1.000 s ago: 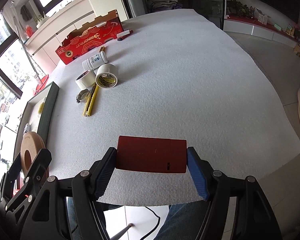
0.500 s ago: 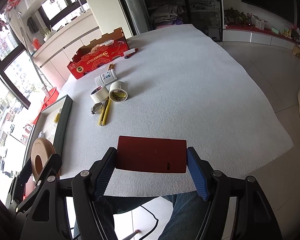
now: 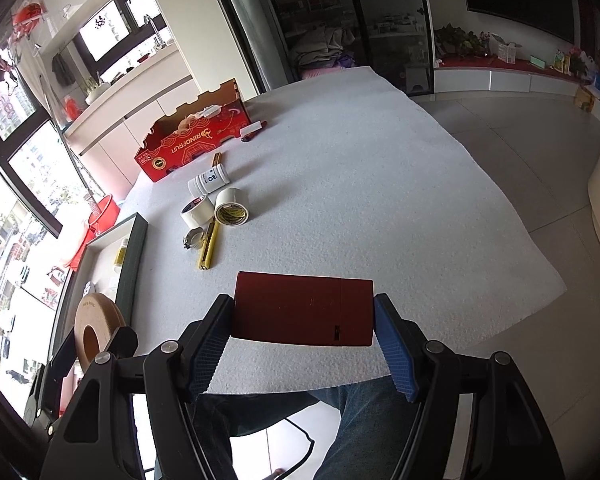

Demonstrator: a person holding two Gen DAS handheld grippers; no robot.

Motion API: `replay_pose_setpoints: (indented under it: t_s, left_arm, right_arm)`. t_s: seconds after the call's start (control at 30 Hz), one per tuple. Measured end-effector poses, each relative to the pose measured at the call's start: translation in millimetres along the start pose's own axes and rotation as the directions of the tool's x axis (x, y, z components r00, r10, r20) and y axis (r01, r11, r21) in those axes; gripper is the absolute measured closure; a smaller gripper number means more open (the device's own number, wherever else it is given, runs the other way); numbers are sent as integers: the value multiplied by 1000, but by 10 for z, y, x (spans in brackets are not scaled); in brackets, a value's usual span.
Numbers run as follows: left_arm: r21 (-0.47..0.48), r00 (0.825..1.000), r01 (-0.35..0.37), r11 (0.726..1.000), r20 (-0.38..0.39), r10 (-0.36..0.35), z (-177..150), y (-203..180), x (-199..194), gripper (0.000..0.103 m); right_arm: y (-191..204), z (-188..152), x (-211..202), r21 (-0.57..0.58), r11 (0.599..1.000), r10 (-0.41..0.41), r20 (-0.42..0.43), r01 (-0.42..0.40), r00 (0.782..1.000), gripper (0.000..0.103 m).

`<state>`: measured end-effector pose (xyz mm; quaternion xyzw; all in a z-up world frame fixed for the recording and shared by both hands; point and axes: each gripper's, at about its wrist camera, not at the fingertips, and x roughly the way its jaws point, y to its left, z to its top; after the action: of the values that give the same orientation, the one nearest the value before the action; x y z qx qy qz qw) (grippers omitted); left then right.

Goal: Organize rigid objects
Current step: 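Carry the cork ring and red block over the green tray with both tools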

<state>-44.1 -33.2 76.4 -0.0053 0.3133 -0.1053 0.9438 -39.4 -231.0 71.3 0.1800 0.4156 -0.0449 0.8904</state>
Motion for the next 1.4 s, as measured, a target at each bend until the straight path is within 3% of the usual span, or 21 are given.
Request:
replay_pose_setpoints:
  t_s: [0.83,1.4]
  left_arm:
    - [-124,999,-37,992,21,40,121,622,-24,14]
    - [-188,994,-90,978,38,99,187,1051,-10,14]
  right_arm:
    - [236,34,81,-40,999,-22,-21,21,1000,32]
    - [700,134,207,-103,994,26,-36,-29,999,32]
